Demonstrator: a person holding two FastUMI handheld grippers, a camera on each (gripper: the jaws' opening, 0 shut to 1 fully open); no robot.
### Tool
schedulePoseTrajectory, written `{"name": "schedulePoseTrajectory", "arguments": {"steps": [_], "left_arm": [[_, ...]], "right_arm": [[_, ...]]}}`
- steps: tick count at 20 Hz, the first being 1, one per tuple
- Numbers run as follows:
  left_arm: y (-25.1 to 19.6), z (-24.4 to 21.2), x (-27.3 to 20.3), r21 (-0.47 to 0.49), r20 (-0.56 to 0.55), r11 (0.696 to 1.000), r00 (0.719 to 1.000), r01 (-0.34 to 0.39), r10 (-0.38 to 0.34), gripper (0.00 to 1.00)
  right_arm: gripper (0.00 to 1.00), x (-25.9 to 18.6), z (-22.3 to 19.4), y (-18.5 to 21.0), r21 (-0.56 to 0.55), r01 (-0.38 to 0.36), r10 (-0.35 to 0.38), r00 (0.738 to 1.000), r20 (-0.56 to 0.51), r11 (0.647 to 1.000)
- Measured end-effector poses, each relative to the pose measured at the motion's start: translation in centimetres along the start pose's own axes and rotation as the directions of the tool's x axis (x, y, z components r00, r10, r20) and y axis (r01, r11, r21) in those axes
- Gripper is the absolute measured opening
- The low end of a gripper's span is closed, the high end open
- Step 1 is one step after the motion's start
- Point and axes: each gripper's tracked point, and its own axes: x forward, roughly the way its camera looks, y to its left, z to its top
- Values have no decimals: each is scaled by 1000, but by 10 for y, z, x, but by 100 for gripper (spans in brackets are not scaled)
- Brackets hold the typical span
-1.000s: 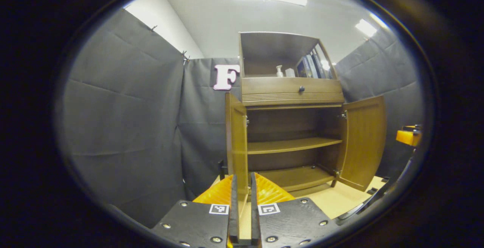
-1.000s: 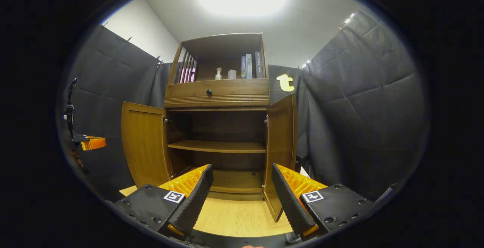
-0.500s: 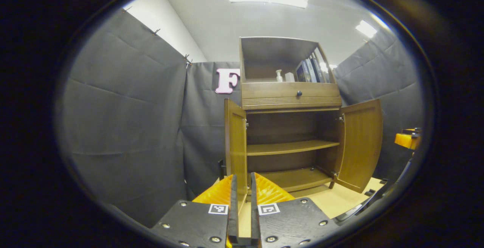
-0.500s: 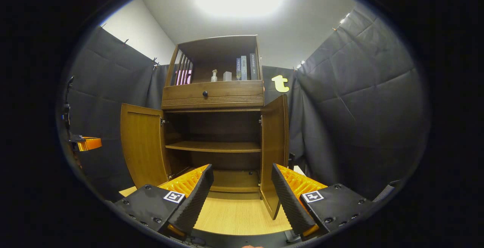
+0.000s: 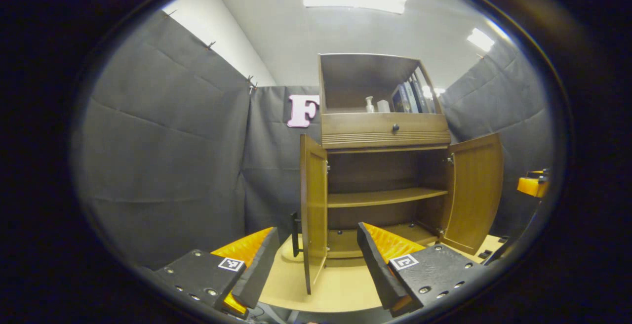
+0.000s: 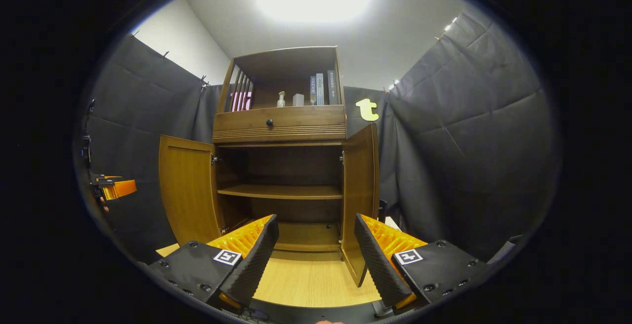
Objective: Open the right door of the double-door shoe cabinet with the right hand, and open the left door with the left hand.
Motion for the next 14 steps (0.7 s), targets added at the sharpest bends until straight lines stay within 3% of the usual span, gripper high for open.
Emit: {"name": "schedulePoseTrajectory", "arguments": {"steps": [14], "left_arm": [[9,8,-5,49,9,998,999,-41,41,93]], "right_arm": [[96,6,2,0,9,9,-9,1000,-2,1000]]}}
